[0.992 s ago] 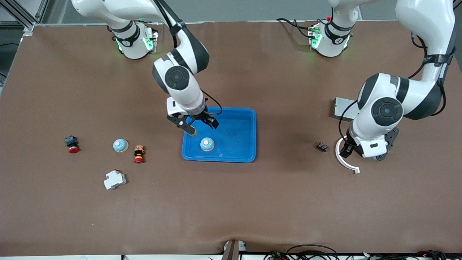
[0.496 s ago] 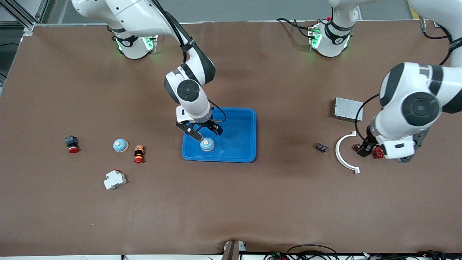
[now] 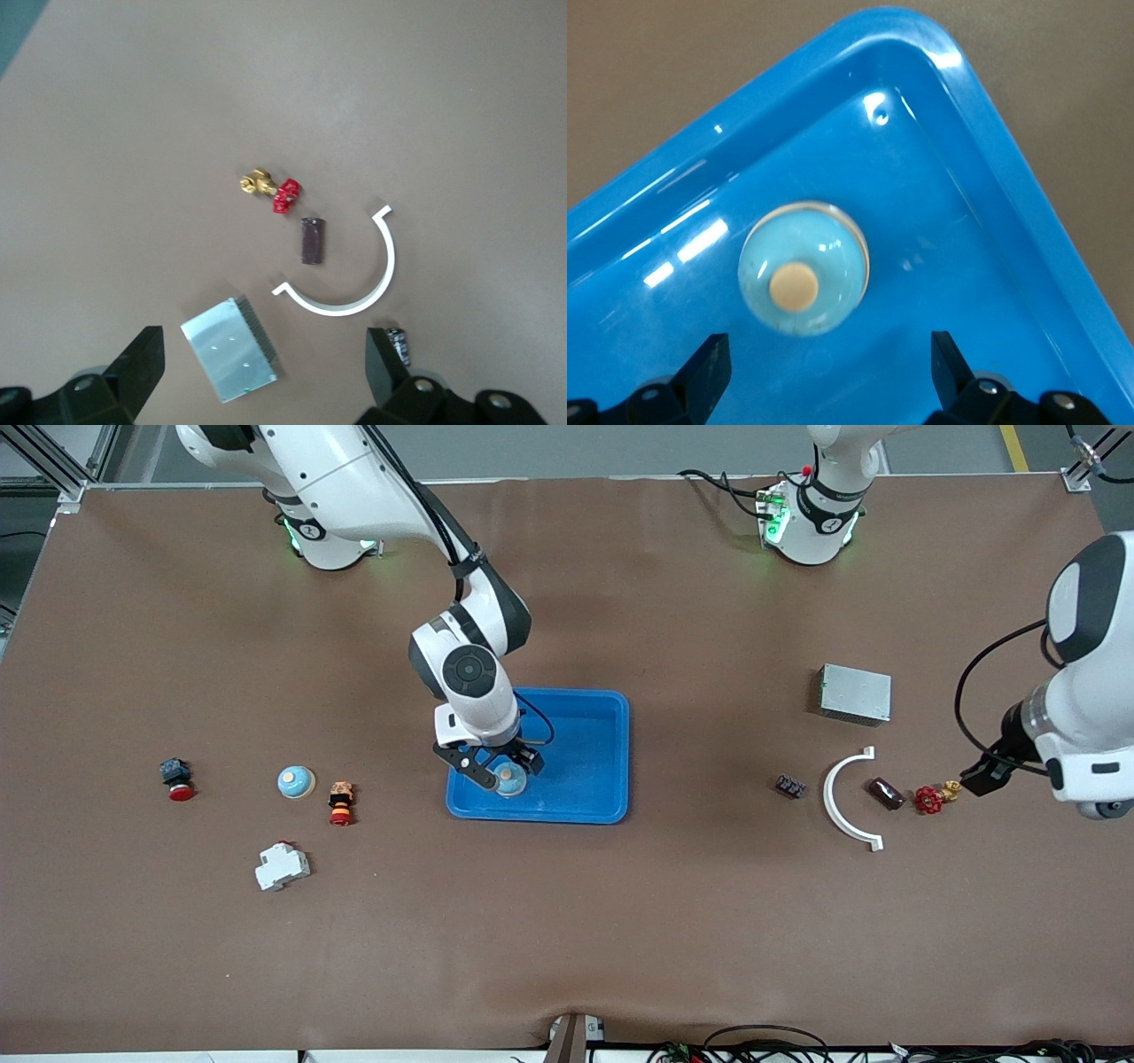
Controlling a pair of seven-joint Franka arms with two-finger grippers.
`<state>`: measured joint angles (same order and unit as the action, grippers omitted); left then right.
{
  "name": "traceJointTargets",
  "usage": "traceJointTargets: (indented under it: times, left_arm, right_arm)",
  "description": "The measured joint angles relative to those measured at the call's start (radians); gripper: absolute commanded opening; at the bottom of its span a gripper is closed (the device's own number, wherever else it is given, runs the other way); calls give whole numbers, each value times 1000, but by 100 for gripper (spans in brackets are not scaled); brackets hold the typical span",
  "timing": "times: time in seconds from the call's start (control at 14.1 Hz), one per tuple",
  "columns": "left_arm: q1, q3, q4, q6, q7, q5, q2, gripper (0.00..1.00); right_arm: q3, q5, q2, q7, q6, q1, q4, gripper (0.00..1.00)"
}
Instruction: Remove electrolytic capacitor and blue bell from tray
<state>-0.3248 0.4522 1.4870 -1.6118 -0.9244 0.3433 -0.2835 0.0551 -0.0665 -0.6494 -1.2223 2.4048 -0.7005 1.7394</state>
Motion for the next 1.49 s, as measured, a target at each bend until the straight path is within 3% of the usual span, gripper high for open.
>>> traceJointTargets:
  times: [0.35, 0.85, 1.21, 1.49]
  left_arm:
    - [-29, -16, -1, 23, 210, -106, 122, 100]
    - [172, -320, 25, 80, 592, -279, 230, 100]
    - [285, -423, 63, 86, 716, -290, 290, 100]
    - [304, -431, 82, 86, 731, -290, 327, 100]
  right_arm:
    - [4, 29, -15, 7, 0, 31, -19, 100]
    - [1, 29, -42, 7, 0, 31, -56, 100]
    - [0, 29, -43, 6, 0, 30, -68, 100]
    - [-3, 29, -49, 6, 0, 27, -68, 100]
